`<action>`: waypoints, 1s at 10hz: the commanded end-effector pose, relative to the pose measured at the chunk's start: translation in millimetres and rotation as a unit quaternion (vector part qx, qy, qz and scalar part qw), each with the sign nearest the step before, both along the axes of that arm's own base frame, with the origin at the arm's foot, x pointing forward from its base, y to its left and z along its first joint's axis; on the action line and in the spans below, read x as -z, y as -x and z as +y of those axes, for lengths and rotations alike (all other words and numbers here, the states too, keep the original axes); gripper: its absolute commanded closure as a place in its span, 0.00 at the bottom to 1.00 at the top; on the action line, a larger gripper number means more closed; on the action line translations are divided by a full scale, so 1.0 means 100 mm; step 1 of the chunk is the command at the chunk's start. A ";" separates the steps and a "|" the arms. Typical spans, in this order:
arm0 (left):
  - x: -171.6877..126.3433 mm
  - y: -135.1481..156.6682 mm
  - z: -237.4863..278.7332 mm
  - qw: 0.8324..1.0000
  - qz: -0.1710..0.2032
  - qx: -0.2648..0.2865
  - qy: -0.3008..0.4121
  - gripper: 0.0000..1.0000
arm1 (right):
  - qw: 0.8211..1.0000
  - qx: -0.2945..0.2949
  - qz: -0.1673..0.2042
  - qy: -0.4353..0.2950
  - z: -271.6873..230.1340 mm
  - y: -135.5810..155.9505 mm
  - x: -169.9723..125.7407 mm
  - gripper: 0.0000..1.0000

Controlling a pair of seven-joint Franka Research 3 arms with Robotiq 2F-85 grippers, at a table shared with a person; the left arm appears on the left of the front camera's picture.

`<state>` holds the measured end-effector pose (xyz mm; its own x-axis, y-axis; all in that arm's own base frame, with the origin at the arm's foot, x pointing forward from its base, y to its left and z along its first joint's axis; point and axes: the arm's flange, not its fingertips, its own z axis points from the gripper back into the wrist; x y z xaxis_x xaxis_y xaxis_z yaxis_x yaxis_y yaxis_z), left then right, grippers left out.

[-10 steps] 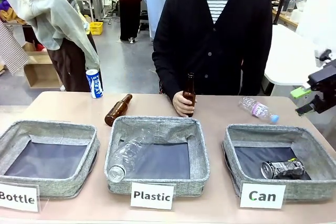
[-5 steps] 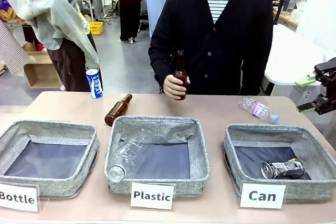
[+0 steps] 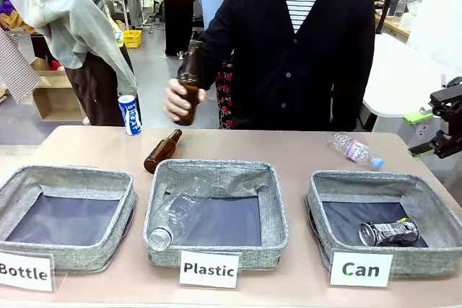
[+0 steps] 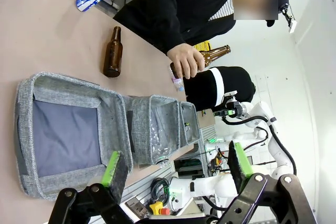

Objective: Sort the can waste into the basket.
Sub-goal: Pick up the can waste from the table and place it in the right Fabric basket.

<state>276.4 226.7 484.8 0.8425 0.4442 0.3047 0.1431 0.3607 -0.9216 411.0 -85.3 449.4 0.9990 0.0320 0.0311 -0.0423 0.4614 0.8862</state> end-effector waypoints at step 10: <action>-0.89 0.87 1.40 0.967 -0.159 -0.167 0.113 0.00 | 1.000 -0.001 -0.012 0.004 -0.03 0.00 -0.01 0.00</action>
